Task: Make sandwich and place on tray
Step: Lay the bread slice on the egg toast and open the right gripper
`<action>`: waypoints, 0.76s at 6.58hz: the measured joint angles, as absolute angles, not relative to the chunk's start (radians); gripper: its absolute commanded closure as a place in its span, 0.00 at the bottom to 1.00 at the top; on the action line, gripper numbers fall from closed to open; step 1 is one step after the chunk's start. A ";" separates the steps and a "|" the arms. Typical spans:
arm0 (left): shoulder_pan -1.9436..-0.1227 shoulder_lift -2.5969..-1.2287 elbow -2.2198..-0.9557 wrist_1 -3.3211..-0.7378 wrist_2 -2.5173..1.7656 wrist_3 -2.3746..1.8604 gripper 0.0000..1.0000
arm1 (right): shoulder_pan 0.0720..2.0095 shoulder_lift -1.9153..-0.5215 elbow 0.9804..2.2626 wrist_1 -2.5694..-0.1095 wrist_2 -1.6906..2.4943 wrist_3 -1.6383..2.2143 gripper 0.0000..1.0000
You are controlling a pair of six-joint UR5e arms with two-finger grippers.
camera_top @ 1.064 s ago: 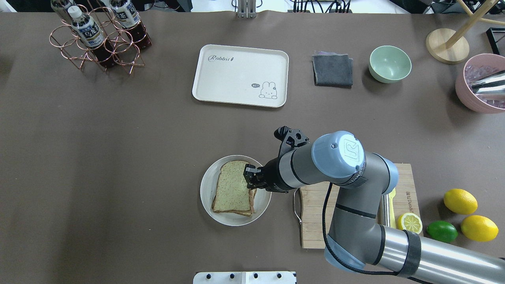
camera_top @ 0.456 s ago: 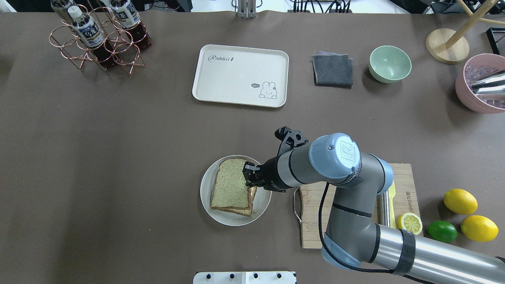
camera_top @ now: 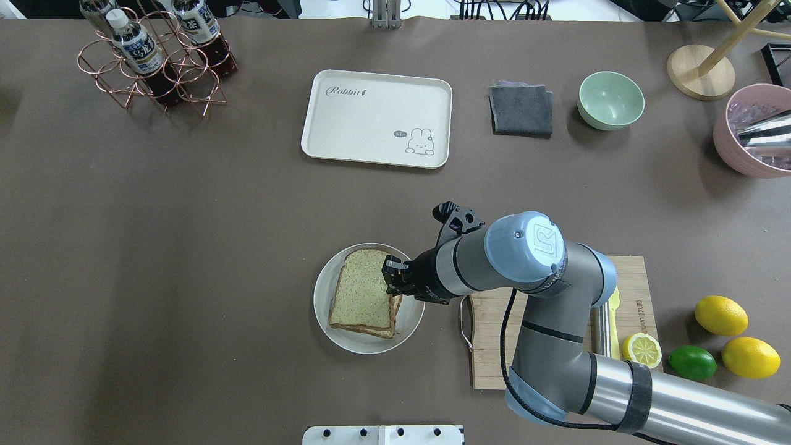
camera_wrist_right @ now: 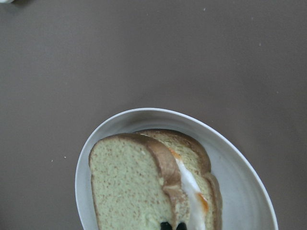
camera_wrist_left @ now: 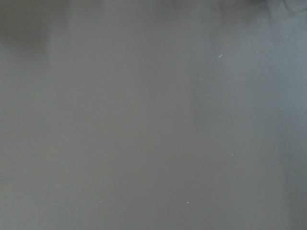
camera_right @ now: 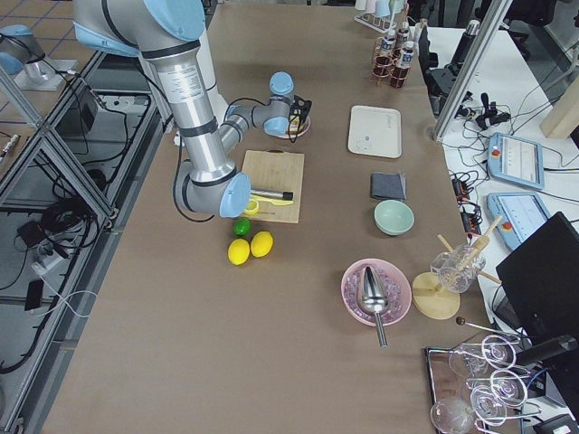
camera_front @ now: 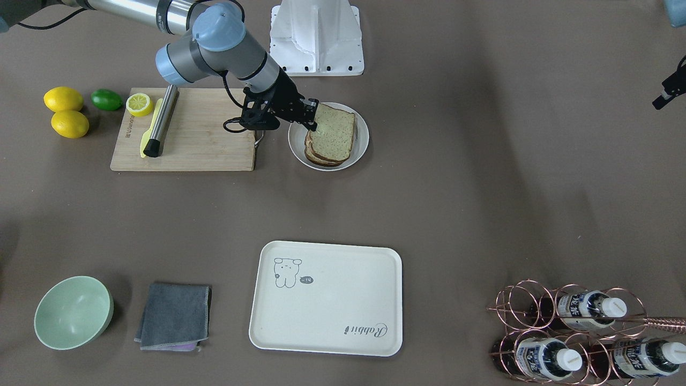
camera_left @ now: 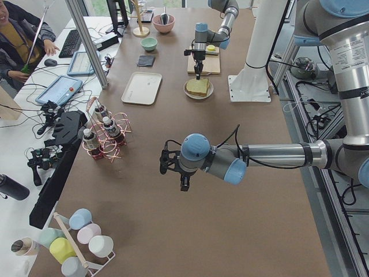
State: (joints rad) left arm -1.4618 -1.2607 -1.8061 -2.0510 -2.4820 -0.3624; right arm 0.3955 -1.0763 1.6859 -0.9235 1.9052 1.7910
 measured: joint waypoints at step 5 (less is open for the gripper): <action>-1.462 -1.263 -1.807 -2.050 -2.482 -0.365 0.04 | 0.393 -1.087 1.684 -0.923 1.902 1.792 0.49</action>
